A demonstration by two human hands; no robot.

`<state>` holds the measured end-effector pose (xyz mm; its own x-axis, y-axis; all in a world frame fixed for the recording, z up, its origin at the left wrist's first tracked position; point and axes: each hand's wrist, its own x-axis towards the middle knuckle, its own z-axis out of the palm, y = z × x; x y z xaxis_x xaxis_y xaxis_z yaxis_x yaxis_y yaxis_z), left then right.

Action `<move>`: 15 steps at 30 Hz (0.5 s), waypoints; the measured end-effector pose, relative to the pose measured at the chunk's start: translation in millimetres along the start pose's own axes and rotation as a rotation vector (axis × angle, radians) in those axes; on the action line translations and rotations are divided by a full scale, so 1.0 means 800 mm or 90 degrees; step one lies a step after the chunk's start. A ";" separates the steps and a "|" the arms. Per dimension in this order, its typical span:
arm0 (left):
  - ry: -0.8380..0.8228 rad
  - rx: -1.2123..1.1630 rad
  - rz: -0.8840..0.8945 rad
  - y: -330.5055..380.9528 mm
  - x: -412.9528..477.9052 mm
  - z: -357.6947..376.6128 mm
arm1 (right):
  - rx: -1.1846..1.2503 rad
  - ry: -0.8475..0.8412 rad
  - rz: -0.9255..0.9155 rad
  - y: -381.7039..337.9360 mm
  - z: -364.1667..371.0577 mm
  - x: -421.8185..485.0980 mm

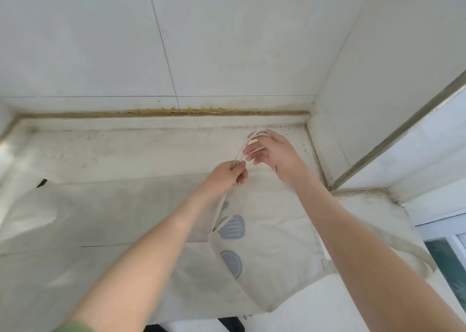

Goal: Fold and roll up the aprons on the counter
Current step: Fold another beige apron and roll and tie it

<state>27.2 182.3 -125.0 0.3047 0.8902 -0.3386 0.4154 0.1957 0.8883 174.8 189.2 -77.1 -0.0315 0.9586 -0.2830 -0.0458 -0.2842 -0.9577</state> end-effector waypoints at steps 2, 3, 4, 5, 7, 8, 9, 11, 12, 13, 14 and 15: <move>0.071 -0.047 -0.018 0.003 0.019 -0.024 | -0.037 -0.012 -0.009 0.013 -0.001 0.015; 0.110 -0.072 -0.034 0.002 0.029 -0.035 | -0.084 -0.013 -0.004 0.022 -0.003 0.021; 0.155 -0.082 -0.053 -0.002 0.040 -0.045 | -0.138 -0.013 0.009 0.033 -0.004 0.025; 0.200 -0.063 -0.076 -0.008 0.051 -0.054 | -0.189 -0.014 0.030 0.045 -0.006 0.031; 0.255 0.043 -0.128 -0.022 0.058 -0.060 | -0.277 -0.016 0.087 0.071 -0.014 0.035; 0.276 0.103 -0.157 -0.029 0.059 -0.059 | -0.325 -0.011 0.108 0.085 -0.019 0.035; 0.291 0.153 -0.180 -0.036 0.058 -0.055 | -0.392 -0.006 0.126 0.096 -0.025 0.035; 0.312 0.215 -0.176 -0.044 0.051 -0.044 | -0.579 0.009 0.154 0.110 -0.040 0.027; 0.316 0.225 -0.144 -0.045 0.046 -0.039 | -0.660 0.029 0.155 0.114 -0.047 0.021; 0.318 0.215 -0.080 -0.047 0.041 -0.033 | -0.707 0.051 0.149 0.117 -0.055 0.014; 0.308 0.195 0.006 -0.047 0.033 -0.028 | -0.725 0.075 0.141 0.120 -0.063 0.007; 0.294 0.183 0.097 -0.047 0.024 -0.018 | -0.731 0.103 0.135 0.123 -0.073 -0.002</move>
<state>5.4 198.0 -160.3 0.0002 0.9999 0.0154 0.6324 -0.0120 0.7746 228.3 160.7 -173.5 0.2000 0.9086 -0.3667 0.8735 -0.3349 -0.3533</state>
